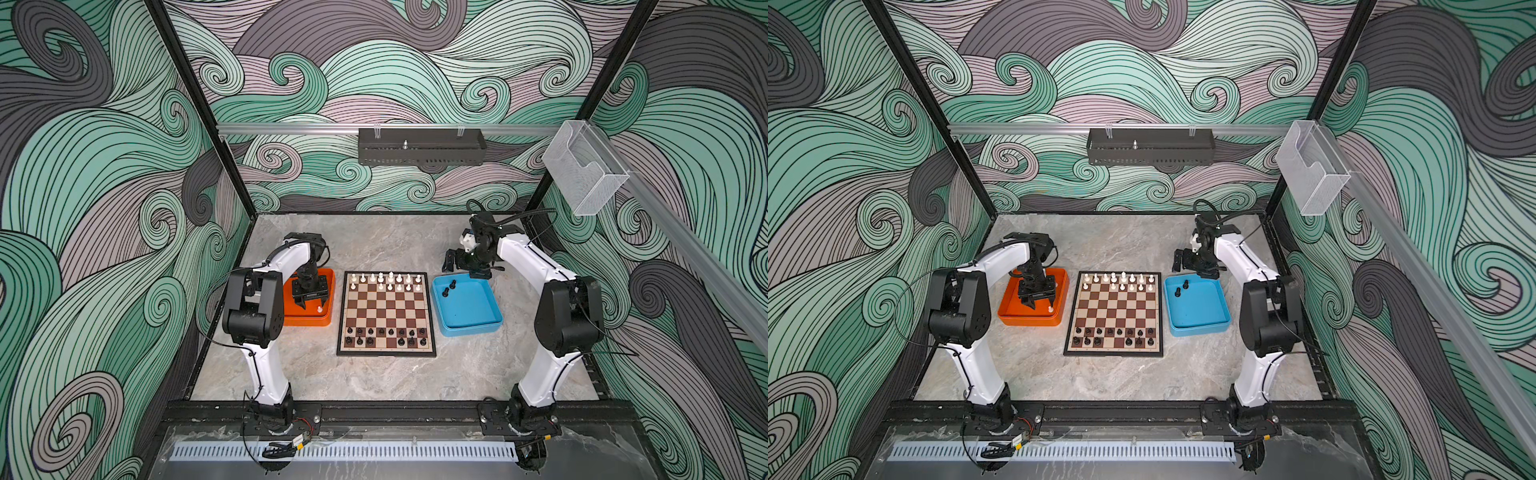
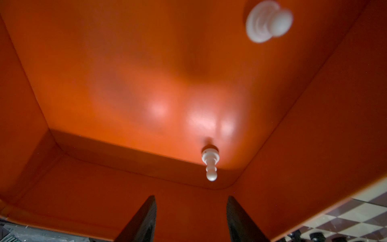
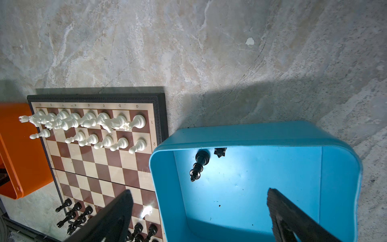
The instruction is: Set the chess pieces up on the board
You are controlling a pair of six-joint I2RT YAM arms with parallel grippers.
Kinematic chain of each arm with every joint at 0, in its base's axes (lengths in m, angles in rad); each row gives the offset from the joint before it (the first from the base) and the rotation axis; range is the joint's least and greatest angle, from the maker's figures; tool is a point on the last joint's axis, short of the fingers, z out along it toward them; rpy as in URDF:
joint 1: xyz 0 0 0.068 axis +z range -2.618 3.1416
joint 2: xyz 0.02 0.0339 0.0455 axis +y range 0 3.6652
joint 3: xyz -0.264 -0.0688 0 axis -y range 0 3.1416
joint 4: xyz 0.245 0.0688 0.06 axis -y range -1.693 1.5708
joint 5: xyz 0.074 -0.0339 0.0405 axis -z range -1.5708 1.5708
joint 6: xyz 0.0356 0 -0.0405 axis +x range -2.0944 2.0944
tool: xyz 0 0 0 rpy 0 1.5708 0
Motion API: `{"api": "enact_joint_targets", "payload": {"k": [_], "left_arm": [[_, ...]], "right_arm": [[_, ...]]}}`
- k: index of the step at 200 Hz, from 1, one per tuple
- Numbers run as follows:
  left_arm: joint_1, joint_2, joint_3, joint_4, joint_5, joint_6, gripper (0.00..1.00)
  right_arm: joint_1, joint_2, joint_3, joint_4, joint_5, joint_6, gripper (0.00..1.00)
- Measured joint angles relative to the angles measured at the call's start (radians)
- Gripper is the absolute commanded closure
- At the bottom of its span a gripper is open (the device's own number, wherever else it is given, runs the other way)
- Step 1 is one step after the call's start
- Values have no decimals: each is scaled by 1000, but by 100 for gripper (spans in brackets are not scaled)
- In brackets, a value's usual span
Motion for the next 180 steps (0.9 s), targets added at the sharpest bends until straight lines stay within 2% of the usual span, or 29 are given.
{"api": "enact_joint_targets", "payload": {"k": [80,144,180], "left_arm": [[0,40,-3,51,9,-1,54],[-3,40,-49,74,24,-8,61],[-4,40,-51,83,25,-10,64]], "right_arm": [[-6,0,8,0,-32,-10,0],[-6,-15,-26,68,-209,-27,0],[-6,-17,-35,84,-259,-29,0]]}}
